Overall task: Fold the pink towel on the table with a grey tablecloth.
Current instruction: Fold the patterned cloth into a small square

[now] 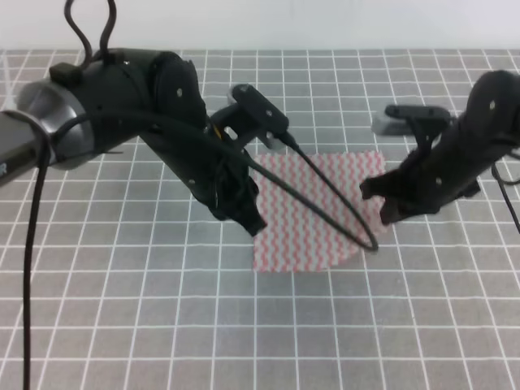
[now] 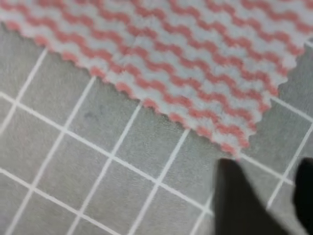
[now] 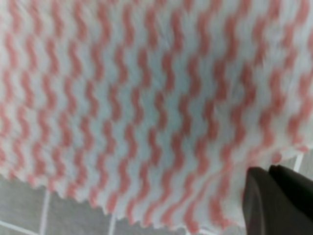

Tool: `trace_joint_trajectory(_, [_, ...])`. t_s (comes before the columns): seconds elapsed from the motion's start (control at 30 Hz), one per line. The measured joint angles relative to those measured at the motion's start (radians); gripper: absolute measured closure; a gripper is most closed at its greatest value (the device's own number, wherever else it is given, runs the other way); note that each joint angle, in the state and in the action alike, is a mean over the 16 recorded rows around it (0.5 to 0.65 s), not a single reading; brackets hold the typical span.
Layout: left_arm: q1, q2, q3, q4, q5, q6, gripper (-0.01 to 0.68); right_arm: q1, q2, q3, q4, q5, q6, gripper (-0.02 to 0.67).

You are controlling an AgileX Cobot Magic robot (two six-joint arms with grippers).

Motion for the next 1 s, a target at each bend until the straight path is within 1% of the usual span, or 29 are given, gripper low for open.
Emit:
trace_joint_trajectory(0.23, [-0.009,0.003,0.000,-0.009,0.024,0.160,0.264,0.000,-0.003,-0.086,-0.002,0.027,-0.002,0.664])
trace_joint_trajectory(0.3, [-0.015,0.003,0.000,-0.012,0.024,0.197,0.224,0.000,-0.003,-0.102,-0.002,0.028,-0.002,0.664])
trace_joint_trajectory(0.37, [-0.022,0.003,0.000,-0.013,0.025,0.228,0.198,0.000,-0.003,-0.114,-0.002,0.028,-0.002,0.664])
trace_joint_trajectory(0.43, [-0.031,0.006,0.000,-0.014,0.025,0.254,0.187,0.000,-0.004,-0.122,-0.002,0.026,-0.002,0.665])
trace_joint_trajectory(0.67, [-0.070,0.030,0.000,-0.007,0.029,0.310,0.183,0.000,-0.005,-0.132,-0.002,0.022,-0.002,0.665])
trace_joint_trajectory(1.0, [-0.108,0.081,-0.001,0.049,0.009,0.308,0.183,0.000,-0.003,-0.133,0.007,0.023,-0.001,0.665])
